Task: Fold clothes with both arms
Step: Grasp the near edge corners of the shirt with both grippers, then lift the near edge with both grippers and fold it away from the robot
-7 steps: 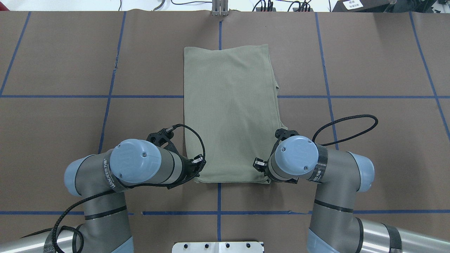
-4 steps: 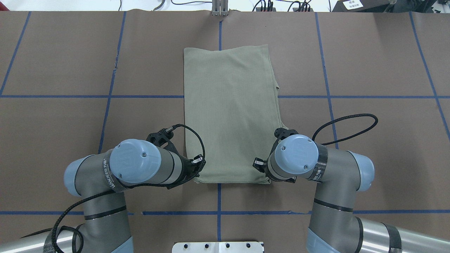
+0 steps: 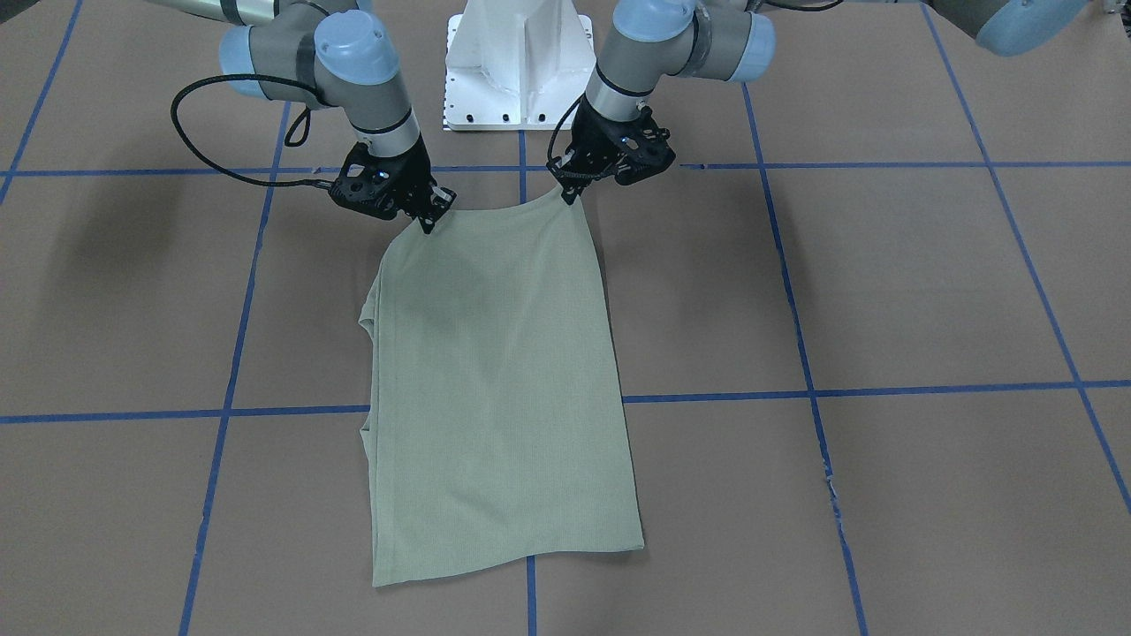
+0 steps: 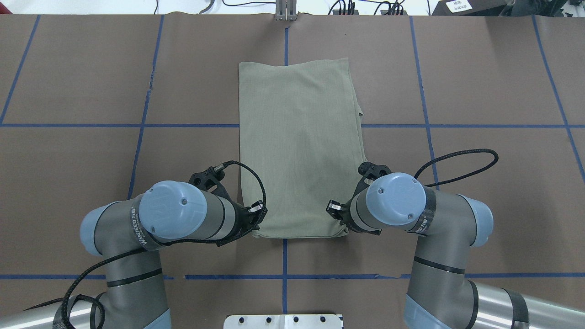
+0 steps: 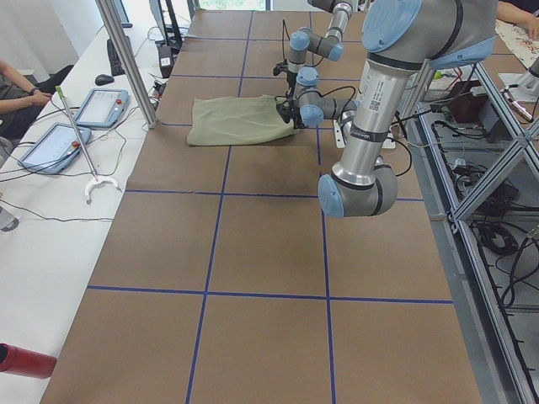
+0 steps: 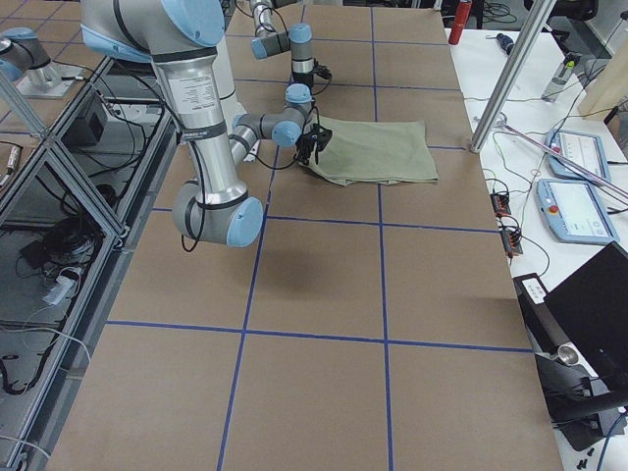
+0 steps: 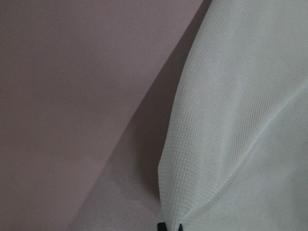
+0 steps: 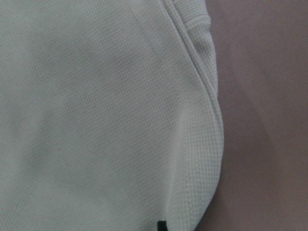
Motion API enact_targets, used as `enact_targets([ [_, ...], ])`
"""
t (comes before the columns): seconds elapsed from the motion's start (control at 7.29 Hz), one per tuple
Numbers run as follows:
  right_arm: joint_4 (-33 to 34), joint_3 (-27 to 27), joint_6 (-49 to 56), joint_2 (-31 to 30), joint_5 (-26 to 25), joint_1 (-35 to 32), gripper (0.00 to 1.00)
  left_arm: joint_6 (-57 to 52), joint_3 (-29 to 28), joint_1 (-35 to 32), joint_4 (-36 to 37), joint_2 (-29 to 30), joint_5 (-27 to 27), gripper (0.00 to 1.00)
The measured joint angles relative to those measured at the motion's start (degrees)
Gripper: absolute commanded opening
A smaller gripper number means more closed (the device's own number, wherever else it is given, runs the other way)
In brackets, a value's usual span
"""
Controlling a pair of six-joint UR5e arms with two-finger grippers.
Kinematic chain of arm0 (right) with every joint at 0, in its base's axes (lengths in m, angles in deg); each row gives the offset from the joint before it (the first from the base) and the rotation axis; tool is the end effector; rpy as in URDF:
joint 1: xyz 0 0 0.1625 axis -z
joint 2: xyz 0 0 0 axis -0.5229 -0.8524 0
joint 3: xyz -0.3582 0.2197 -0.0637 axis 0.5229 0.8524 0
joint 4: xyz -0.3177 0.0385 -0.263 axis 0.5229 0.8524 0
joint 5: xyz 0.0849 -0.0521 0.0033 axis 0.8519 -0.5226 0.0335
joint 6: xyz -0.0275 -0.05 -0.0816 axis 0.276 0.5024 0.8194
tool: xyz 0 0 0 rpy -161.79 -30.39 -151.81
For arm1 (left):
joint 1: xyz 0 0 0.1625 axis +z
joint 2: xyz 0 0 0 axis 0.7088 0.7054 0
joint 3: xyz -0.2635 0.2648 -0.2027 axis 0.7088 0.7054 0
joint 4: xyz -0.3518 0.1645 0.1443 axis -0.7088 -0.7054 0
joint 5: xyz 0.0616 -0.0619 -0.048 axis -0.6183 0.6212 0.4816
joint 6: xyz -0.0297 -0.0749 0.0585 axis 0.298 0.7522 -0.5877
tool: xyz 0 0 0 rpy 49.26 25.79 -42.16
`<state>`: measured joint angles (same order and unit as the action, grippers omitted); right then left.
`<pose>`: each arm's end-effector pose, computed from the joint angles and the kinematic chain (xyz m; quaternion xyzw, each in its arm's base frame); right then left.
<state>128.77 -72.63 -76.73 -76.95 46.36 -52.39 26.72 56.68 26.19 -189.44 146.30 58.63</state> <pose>-0.5258 -0.3220 0.3064 -0.0565 -0.4174 0.2124 0.8818 0.5411 -0.3071 0.2229 -0.0972 0.5039 -0.2603 0.8179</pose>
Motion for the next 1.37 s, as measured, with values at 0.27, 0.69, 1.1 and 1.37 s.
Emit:
enact_targets([
  [0.27, -0.7, -3.6, -0.3, -2.5, 0.2, 0.0, 0.00, 0.3, 1.1, 0.7, 0.0, -0.5, -0.1, 0.00],
  [0.69, -1.1, -11.0, -0.3, -6.8, 4.2, 0.3, 0.00, 2.8, 3.6, 5.3, 0.2, -1.5, -0.5, 0.00],
  [1.1, -1.1, -14.8, -0.3, -7.7, 5.7, 3.9, 0.00, 5.3, 12.0, 11.3, 5.1, -3.6, -1.7, 0.00],
  [1.37, -1.1, -15.1, -0.2, -7.1, 5.5, 4.1, 0.00, 5.4, 14.4, 10.9, 7.4, -3.6, -1.5, 0.00],
])
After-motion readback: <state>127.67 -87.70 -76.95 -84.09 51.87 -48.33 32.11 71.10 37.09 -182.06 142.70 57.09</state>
